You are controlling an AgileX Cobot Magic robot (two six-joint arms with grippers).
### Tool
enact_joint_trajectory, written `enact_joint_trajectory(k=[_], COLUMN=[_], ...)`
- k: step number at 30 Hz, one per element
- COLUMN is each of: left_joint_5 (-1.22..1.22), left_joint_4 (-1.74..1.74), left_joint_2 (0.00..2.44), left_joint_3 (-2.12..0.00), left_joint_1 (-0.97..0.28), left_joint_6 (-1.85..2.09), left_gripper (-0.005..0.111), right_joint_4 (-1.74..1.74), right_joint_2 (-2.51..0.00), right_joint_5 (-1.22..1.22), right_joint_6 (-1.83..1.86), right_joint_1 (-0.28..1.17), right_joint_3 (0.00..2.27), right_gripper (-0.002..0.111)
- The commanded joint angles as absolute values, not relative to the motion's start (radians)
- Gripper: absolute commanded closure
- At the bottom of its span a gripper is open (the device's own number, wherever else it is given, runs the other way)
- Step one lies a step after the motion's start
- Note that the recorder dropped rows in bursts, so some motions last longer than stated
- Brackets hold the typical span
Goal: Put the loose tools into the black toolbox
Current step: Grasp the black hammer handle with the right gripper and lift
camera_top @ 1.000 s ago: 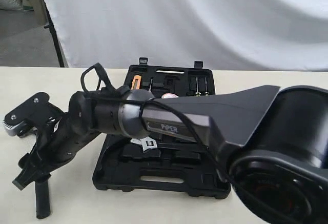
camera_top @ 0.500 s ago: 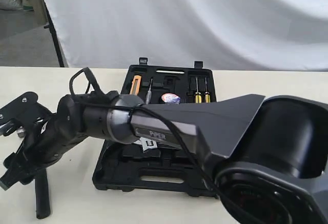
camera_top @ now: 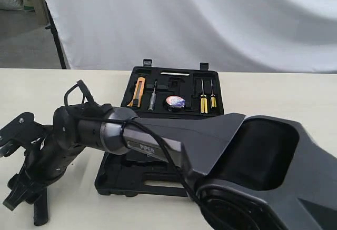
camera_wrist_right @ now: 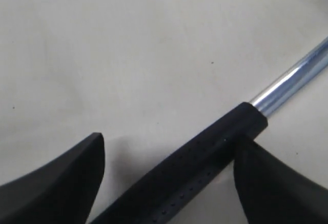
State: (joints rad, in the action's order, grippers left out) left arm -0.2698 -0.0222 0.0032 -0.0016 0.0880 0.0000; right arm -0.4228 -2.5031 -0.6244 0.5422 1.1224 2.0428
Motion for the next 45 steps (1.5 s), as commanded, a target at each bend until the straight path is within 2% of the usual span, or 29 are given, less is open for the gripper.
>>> enact_joint_trajectory(k=[1, 14, 20, 24, 35, 45], left_joint_5=[-0.269, -0.269, -0.269, -0.269, -0.269, -0.269], left_joint_4=[-0.03, -0.03, -0.03, -0.03, -0.03, -0.03], left_joint_2=[0.0, 0.0, 0.0, 0.0, 0.0, 0.0], left_joint_3=[0.0, 0.0, 0.0, 0.0, 0.0, 0.0], left_joint_1=[0.083, 0.083, 0.083, 0.083, 0.083, 0.083], left_joint_6=[0.0, 0.0, 0.0, 0.0, 0.0, 0.0], left_gripper=[0.106, 0.106, 0.106, 0.106, 0.106, 0.106], right_joint_4=[-0.388, -0.315, -0.246, -0.17, -0.2, -0.177], right_joint_2=[-2.509, -2.509, -2.509, -2.507, -2.485, -2.394], right_joint_5=[-0.679, -0.778, -0.828, -0.869, -1.221, -1.221], right_joint_6=[0.507, 0.486, 0.452, 0.381, 0.328, 0.3], right_joint_1=[1.122, 1.142, 1.18, 1.19, 1.19, 1.188], right_joint_3=[2.046, 2.046, 2.046, 2.046, 2.046, 1.937], right_gripper=[0.042, 0.043, 0.063, 0.073, 0.108, 0.109])
